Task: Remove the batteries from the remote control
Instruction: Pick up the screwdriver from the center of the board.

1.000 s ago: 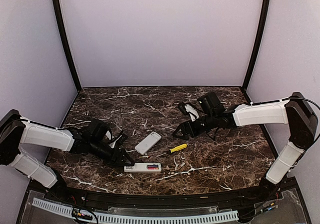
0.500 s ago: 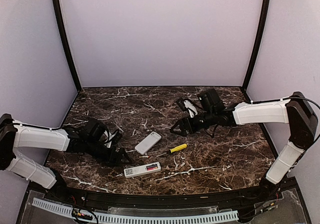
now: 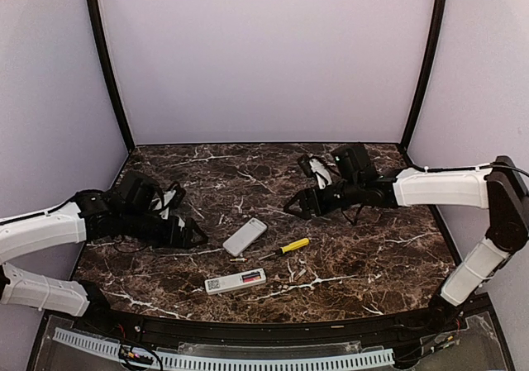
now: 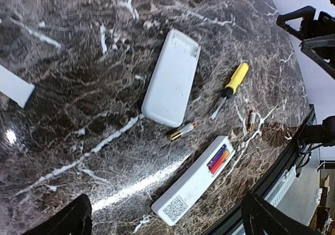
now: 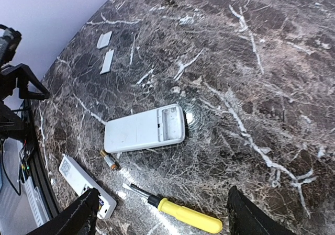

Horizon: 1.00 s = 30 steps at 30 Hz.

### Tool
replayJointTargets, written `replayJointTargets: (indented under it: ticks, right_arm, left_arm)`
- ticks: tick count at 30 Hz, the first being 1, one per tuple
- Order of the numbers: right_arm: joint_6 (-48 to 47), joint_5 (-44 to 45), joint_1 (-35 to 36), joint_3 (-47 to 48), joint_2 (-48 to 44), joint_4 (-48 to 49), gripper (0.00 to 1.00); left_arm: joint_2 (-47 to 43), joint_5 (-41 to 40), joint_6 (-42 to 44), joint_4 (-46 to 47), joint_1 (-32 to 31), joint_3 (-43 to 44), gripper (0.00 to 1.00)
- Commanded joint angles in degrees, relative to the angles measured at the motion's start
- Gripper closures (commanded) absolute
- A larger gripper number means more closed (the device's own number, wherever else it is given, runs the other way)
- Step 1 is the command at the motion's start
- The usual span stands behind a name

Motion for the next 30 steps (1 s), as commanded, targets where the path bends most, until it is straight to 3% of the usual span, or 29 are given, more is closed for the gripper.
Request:
replayJointTargets:
  ticks: [1,7,14,21,30]
  right_arm:
    - [5.74,7.73,-0.18,0.23,-4.07,-2.26,0.18]
    - [16.39,14.63,-0.17,0.44,-8.43,-8.61,0.18]
    - [28.02,18.56,0.44,0.40,-11.25,-17.02,0.19]
    - [37.04,20.05,3.85,-3.02,-9.51,-15.58,0.19]
    - [44.21,22.51,5.52,-0.19,-5.14,-20.91,0.20]
  left_arm:
    - [-2.44,-4.41,5.24,-9.39,1.57,8.01,0.01]
    - [-1.61,0.91,14.37,-13.15,14.10,16.80,0.01]
    - [0.30,-1.98,22.03,-10.37,20.56,24.85,0.01]
    - [1.08,-0.65,25.52,0.83,27.86,23.01,0.01]
    - [-3.75,-4.50,27.37,0.20,29.40,18.54,0.01]
